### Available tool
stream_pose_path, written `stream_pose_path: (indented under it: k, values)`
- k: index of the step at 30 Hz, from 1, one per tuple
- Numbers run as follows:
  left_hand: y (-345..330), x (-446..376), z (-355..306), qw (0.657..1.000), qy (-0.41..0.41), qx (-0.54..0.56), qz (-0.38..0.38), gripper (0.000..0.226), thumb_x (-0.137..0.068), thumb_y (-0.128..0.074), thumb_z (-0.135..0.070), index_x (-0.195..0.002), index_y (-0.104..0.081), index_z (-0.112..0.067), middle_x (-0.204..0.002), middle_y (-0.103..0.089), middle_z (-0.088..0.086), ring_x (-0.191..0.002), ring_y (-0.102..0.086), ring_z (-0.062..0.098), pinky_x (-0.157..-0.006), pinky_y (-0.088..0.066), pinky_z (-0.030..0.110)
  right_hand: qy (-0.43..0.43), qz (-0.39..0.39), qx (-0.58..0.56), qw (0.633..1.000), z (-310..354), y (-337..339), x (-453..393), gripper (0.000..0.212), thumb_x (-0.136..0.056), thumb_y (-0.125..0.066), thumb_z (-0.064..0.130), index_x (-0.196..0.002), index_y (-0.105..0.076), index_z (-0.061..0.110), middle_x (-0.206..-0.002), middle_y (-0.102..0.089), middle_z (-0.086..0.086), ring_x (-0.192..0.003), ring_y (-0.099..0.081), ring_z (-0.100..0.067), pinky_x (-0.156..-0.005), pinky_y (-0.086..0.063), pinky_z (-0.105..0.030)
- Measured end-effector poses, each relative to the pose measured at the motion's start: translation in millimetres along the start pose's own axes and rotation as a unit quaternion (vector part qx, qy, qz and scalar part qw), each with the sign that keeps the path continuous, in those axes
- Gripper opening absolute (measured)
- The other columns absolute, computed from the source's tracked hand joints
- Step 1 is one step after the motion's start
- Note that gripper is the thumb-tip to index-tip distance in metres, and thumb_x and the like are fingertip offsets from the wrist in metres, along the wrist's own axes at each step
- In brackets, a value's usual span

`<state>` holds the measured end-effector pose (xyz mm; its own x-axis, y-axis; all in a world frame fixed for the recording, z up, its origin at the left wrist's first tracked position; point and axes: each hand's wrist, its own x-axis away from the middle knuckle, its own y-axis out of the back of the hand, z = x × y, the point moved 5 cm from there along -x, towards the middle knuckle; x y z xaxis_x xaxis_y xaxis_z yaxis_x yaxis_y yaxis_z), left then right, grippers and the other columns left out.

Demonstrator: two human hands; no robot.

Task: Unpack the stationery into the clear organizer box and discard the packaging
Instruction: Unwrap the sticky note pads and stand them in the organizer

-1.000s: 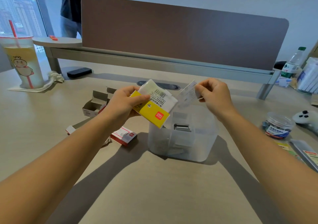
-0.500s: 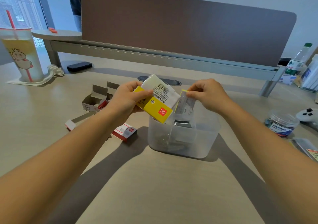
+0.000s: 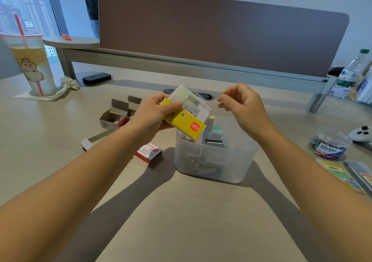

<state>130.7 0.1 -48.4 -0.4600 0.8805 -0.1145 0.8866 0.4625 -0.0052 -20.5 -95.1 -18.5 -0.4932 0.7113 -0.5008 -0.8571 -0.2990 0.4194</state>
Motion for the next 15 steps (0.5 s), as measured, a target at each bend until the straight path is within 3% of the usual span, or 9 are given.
stream_pose_path:
  k: [4,6,10,15]
  values:
    - [-4,6,-7,1.000,0.000,0.010,0.009,0.005,-0.088,-0.049,-0.016,-0.084,-0.051,-0.017,-0.083,-0.061,-0.001,-0.074,-0.062,0.009,-0.057,-0.054,0.016,0.016,0.068,-0.014,0.997,10,-10,11,0.025,-0.082,-0.060,0.014,-0.073,-0.039,0.024,-0.092,-0.058,0.003,-0.088,-0.059,-0.013,-0.064,-0.055,-0.019]
    - [-5,10,-10,1.000,-0.002,0.007,0.013,0.006,-0.088,-0.049,-0.016,-0.083,-0.051,-0.018,-0.083,-0.061,-0.001,-0.073,-0.062,0.009,-0.057,-0.054,0.015,0.032,0.045,0.001,0.998,14,-8,12,0.027,-0.083,-0.059,0.011,-0.072,-0.039,0.025,-0.091,-0.059,0.004,-0.081,-0.059,-0.008,-0.062,-0.053,-0.015]
    - [-4,19,-13,1.000,0.001,0.001,0.031,0.001,-0.086,-0.051,-0.019,-0.086,-0.052,-0.018,-0.084,-0.061,-0.003,-0.069,-0.064,0.008,-0.058,-0.054,0.015,0.030,-0.009,0.007,0.999,15,1,14,0.030,-0.085,-0.054,0.005,-0.068,-0.039,0.024,-0.079,-0.054,0.006,-0.071,-0.059,-0.011,-0.065,-0.053,-0.021]
    - [-9,28,-15,0.992,0.006,-0.079,0.102,0.030,-0.081,-0.056,-0.005,-0.109,-0.049,-0.012,-0.092,-0.059,-0.002,-0.085,-0.059,0.014,-0.069,-0.055,0.024,0.046,0.014,0.054,0.997,18,0,20,0.020,-0.087,-0.046,-0.002,-0.074,-0.055,0.011,-0.095,-0.054,-0.004,-0.071,-0.057,-0.013,-0.063,-0.050,-0.013]
